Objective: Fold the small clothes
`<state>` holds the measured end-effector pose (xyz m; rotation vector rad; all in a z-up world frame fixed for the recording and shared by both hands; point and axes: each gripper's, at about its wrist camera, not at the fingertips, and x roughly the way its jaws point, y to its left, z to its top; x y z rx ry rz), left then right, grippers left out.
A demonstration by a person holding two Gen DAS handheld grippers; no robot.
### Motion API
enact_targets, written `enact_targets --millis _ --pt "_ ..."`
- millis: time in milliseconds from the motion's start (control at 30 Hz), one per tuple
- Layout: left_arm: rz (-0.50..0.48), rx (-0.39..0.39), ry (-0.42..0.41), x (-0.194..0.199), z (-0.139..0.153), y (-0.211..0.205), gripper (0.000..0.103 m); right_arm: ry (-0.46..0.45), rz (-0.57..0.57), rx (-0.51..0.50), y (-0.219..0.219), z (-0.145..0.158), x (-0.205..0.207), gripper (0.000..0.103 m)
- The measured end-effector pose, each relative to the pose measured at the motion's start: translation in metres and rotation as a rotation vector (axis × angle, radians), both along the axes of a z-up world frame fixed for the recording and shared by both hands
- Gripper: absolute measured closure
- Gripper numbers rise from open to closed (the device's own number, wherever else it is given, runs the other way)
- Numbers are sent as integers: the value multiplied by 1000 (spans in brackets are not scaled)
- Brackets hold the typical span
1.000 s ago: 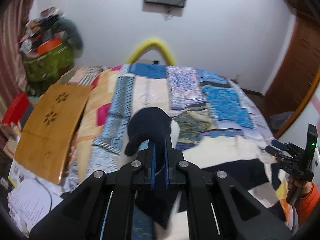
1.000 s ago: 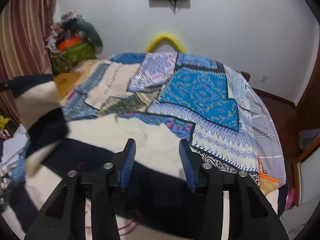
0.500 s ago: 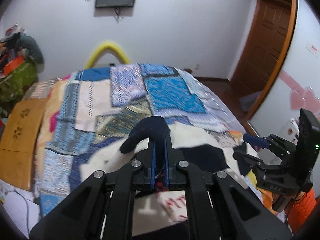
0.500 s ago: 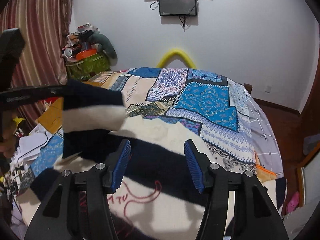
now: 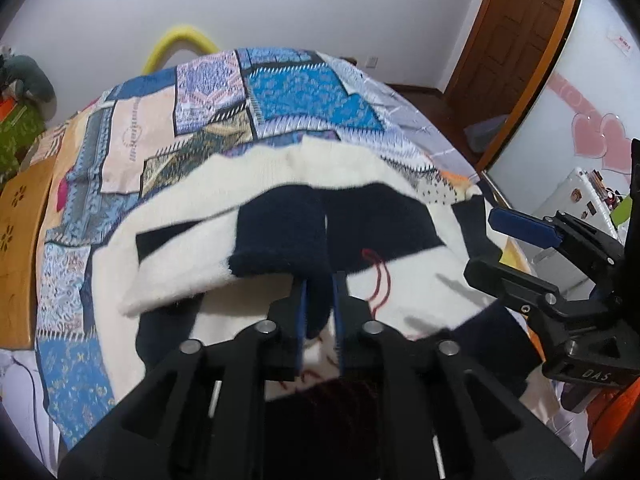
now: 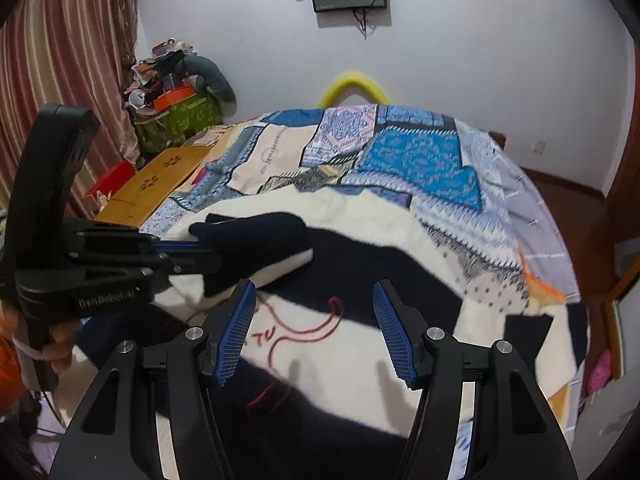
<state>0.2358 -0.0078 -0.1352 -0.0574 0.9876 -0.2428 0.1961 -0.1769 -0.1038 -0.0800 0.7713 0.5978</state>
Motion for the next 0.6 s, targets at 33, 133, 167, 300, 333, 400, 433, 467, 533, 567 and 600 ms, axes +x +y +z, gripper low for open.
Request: enact_targets --millis 33,133,167,300,333,400,433,467,533,567,600 --pt "5 2 4 0 -1 3 80 3 3 2 1 -1 -3 46" --pt "38 24 -22 -5 5 10 62 11 13 4 5 -2 -6 46" --pt "55 26 -38 -8 8 15 54 12 20 5 7 -2 -7 46" --pt "108 25 -91 -16 22 35 42 3 47 -11 18 -1 -10 46" --pt "122 34 -103 -17 25 42 41 3 56 -12 21 -1 -11 45" --pt "147 50 -119 -22 29 55 37 3 70 -14 27 0 -10 41" --pt "162 60 -122 -24 29 62 37 3 79 -18 31 0 -10 40" --pt "178 71 -122 -26 29 70 37 3 85 -24 35 -1 -10 40" --pt "205 86 -119 -30 27 85 36 7 107 -38 44 -3 -8 40" --pt "218 91 -115 -32 25 93 35 12 117 -41 49 -4 -7 40" --pt "235 94 -108 -33 23 102 34 18 125 -46 53 -4 -6 40"
